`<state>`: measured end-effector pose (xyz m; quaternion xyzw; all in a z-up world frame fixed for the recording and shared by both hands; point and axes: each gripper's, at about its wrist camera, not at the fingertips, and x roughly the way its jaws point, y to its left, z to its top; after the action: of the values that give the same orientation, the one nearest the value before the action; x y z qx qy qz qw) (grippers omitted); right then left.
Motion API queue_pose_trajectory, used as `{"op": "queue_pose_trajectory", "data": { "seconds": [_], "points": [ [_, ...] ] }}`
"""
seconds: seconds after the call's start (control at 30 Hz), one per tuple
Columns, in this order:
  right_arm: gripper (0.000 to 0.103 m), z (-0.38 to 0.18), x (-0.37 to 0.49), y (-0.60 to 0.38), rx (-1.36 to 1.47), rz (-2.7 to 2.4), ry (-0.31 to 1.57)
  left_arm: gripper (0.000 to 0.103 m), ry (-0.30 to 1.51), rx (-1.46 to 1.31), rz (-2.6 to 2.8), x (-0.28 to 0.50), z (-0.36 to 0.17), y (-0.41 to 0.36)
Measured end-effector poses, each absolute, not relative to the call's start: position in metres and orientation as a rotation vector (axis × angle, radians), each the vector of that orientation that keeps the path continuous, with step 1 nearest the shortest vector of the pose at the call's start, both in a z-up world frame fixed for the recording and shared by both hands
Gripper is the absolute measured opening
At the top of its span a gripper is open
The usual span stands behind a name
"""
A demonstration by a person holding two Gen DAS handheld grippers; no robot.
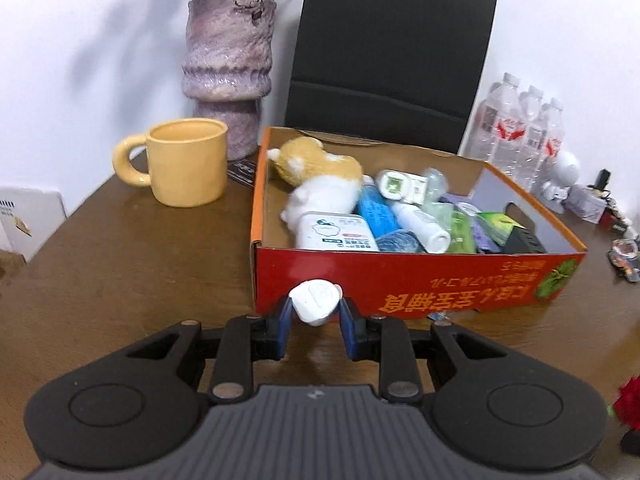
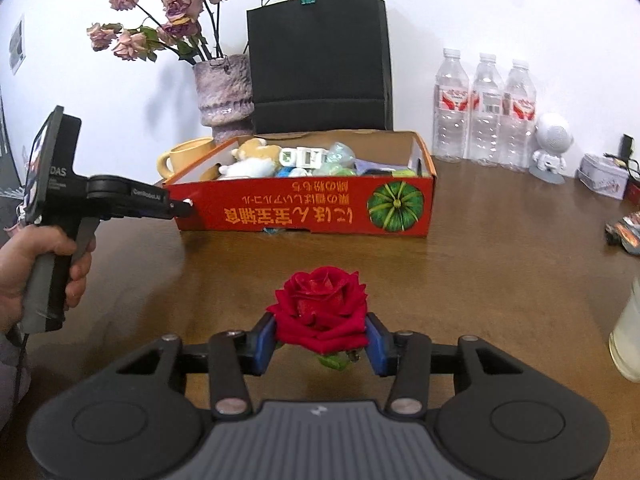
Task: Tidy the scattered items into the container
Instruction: 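Carry the red rose and white cap into the red box and open both tools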
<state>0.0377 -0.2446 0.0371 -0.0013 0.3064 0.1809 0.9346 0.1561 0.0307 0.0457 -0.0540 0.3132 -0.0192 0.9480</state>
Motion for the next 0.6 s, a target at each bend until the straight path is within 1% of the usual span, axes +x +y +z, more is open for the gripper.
{"op": "queue_pose_trajectory", "data": {
  "seconds": [0.2,0.3,0.37,0.47,0.53,0.6],
  "points": [
    [0.045,0.064,0.074,-0.238,0.011,0.392,0.586,0.026,0.642,-0.099,-0.035,0.159,0.048,0.034],
    [0.045,0.084,0.105,-0.242,0.035,0.388,0.579,0.026,0.607,-0.093,-0.073,0.149,0.066,0.032],
    [0.045,0.098,0.131,-0.244,0.053,0.387,0.577,0.026,0.564,-0.092,-0.106,0.146,0.089,0.029],
    [0.045,0.117,0.179,-0.241,0.068,0.377,0.588,0.026,0.563,-0.084,-0.116,0.177,0.117,0.026],
    [0.046,0.122,0.216,-0.235,0.064,0.371,0.631,0.027,0.631,-0.115,-0.169,0.209,0.118,0.023],
    [0.047,0.119,0.254,-0.227,0.072,0.383,0.716,0.027,0.720,-0.152,-0.235,0.244,0.111,0.014]
  ]
}}
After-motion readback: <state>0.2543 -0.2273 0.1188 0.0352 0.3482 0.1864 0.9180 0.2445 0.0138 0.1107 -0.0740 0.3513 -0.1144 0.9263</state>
